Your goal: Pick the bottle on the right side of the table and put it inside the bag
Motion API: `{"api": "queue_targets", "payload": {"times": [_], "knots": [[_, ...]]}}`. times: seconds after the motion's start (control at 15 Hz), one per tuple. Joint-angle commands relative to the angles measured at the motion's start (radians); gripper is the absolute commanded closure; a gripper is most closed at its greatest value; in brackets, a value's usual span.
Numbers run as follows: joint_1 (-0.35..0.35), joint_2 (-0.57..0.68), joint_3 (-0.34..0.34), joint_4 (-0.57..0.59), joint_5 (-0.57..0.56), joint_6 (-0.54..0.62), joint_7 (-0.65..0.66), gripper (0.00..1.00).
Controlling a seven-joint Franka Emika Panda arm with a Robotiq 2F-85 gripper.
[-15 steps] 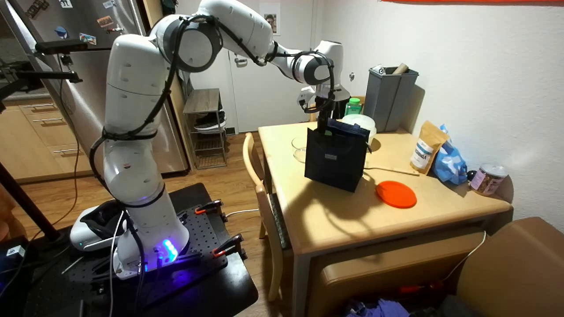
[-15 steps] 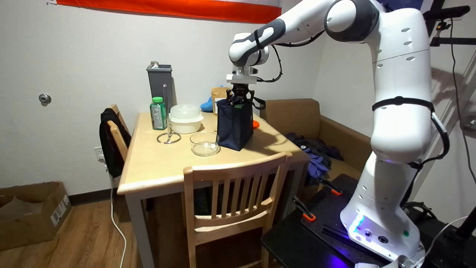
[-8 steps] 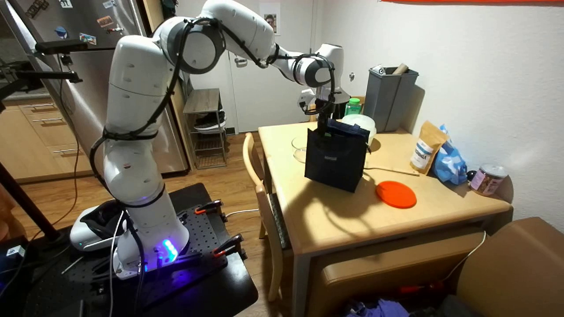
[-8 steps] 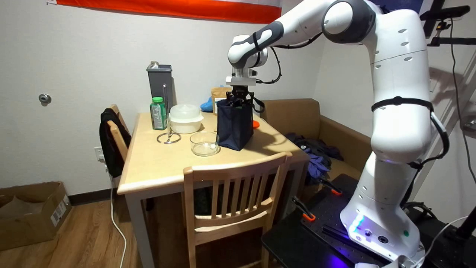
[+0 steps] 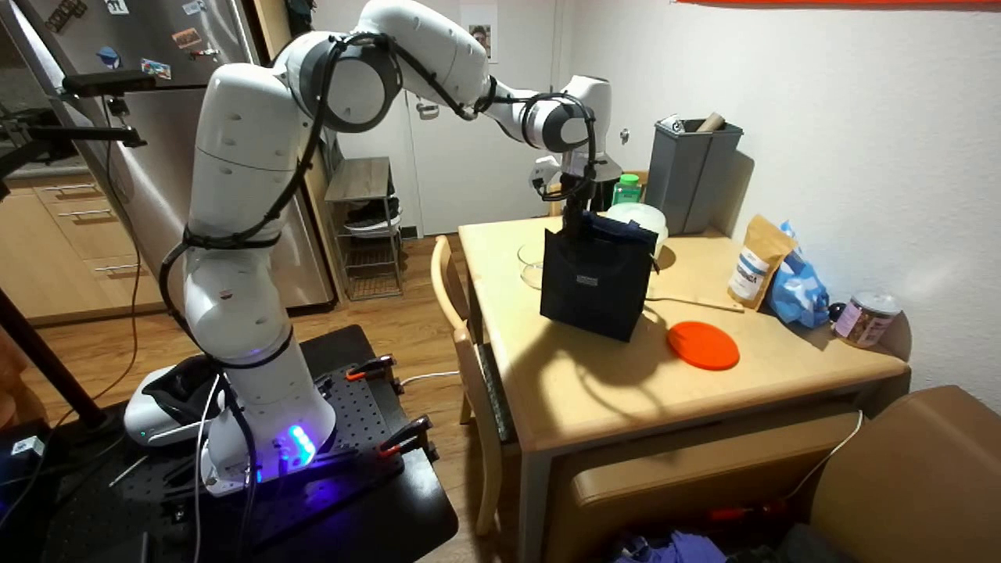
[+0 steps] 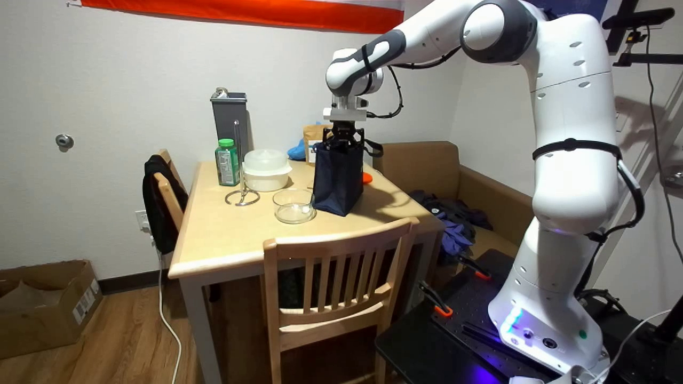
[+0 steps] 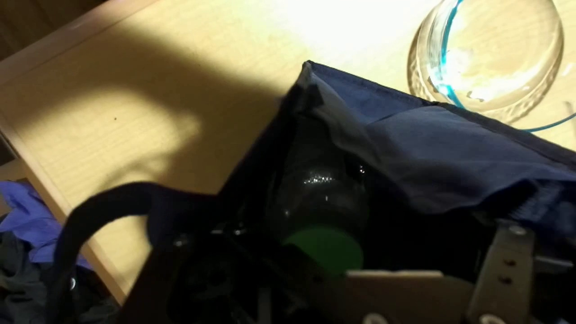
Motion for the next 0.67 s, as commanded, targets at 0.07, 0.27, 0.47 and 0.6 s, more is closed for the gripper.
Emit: {"api": "queue_targets", "payload": {"times": [0.07, 0.27, 0.47, 0.6], "knots": [[0.015, -0.017, -0.026, 0.040, -0.005, -0.053, -0.006, 0.00], [0.024, -0.066, -0.032, 0.042, -0.023, -0.074, 0.000, 0.00], [0.033, -0.128, -0.030, 0.043, -0.043, -0.104, 0.006, 0.00], [0.041, -0.174, -0.024, 0.041, -0.059, -0.122, 0.010, 0.00]]}}
